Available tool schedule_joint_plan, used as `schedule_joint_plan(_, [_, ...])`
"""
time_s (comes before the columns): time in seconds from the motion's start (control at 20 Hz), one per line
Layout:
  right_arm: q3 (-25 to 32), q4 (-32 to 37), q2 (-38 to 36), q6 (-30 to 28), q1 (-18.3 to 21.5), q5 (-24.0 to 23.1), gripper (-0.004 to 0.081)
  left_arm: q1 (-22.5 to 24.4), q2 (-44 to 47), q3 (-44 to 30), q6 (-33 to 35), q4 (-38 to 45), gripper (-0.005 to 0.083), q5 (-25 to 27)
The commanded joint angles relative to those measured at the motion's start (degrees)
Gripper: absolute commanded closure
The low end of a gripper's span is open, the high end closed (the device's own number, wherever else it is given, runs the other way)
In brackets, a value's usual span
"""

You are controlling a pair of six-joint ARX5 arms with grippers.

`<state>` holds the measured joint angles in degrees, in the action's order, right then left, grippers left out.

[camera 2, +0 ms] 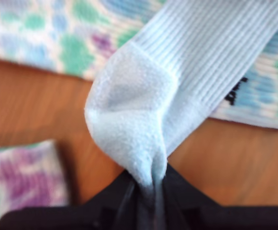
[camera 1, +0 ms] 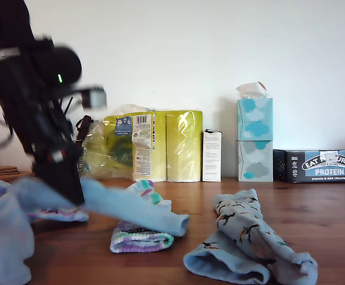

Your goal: Pair up the socks based on colour and pattern, by placing each sock on top of its pair

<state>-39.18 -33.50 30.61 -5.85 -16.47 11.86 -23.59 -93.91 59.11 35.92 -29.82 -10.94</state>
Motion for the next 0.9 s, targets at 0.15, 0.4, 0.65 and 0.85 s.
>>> schedule_joint_plan(0.15, [0.83, 0.28, -0.02, -0.02, 0.37, 0.22, 0.0783, 0.07, 9.92, 0.02, -1.18, -4.02, 0.0794, 4.42])
schedule_joint_plan(0.4, [0.83, 0.28, -0.02, -0.02, 0.35, 0.22, 0.0783, 2.34, 14.10, 0.02, -3.21, -17.86, 0.0794, 5.44])
schedule_joint_plan(0.65, [0.83, 0.57, -0.02, -0.02, 0.13, 0.24, 0.0783, 8.44, 10.99, -0.55, -11.19, -25.44, 0.0794, 1.90])
schedule_joint_plan(0.85, [0.83, 0.66, -0.04, -0.07, -0.15, 0.22, 0.0783, 12.57, 5.81, -0.66, -12.28, -28.37, 0.0794, -1.66])
